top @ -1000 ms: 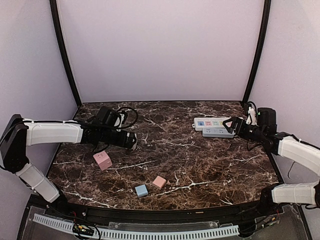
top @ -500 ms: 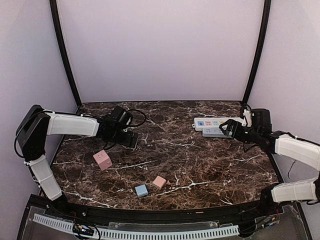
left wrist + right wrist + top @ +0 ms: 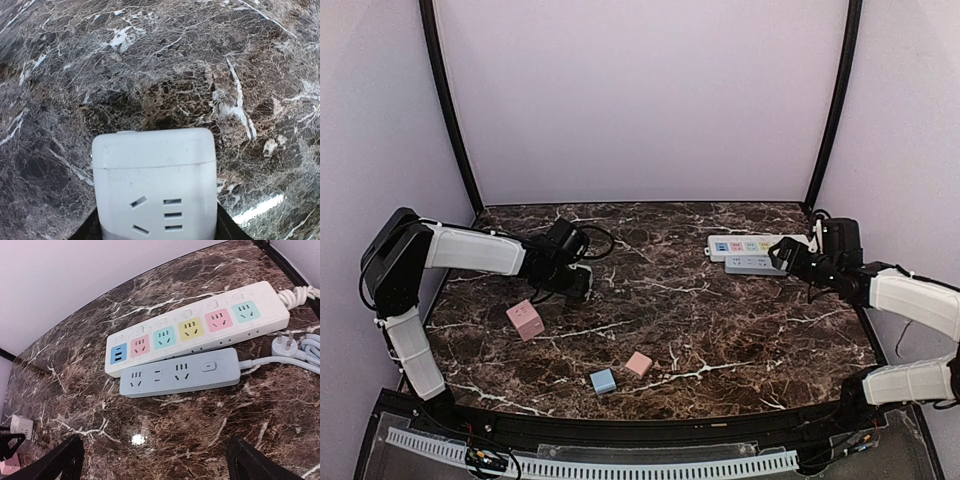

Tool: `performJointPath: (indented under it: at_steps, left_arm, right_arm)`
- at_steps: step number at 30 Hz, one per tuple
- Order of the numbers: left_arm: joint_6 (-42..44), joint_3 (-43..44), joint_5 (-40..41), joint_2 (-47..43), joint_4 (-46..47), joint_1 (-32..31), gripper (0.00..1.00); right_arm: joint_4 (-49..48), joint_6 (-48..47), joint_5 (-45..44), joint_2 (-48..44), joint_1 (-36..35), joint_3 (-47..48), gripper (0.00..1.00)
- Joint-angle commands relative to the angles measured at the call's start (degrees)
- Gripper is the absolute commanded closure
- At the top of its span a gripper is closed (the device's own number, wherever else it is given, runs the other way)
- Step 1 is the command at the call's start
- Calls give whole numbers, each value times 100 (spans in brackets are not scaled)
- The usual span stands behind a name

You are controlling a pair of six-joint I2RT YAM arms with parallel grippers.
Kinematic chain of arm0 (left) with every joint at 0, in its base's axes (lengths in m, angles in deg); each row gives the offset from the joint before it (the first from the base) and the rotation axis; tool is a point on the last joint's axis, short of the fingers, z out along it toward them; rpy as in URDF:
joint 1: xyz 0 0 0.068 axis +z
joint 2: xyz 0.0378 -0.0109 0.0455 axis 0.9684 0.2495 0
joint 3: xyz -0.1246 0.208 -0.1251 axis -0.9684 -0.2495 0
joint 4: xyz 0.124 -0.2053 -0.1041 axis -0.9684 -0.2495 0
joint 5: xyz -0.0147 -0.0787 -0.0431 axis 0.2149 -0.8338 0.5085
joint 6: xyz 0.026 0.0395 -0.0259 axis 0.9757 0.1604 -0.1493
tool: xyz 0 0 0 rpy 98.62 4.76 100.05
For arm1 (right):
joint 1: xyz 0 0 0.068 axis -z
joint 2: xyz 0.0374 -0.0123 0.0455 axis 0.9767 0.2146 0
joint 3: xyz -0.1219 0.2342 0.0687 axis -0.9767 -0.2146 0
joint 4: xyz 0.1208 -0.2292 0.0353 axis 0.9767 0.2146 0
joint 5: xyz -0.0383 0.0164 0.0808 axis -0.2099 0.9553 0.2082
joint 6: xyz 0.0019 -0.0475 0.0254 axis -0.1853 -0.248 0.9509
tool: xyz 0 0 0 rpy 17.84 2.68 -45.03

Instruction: Insert the plug

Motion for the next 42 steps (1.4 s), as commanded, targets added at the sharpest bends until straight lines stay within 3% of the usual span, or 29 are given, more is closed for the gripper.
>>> performJointPath:
  at_steps: [1,5,11,28,42]
  left_arm:
    - [58,55,37,-50,79,-23,51]
    - [124,-114,-10,-282,227,-23,59]
    - [271,-536,-284,-825,481,-19,61]
    - [384,-1468,-685,-1926,896,-32,61]
    - [385,-1600,-782,-2096,973,-32,61]
  right_arm:
    - [172,372,-798,246,-42,88,1]
    - [155,938,-827,715,133,160,1]
    - [660,1533,-751,1466,706,709,2]
    - [545,2655,-984,2584,1180,1412,36]
    - [-227,3194,-1139,3397,1234,1517,53]
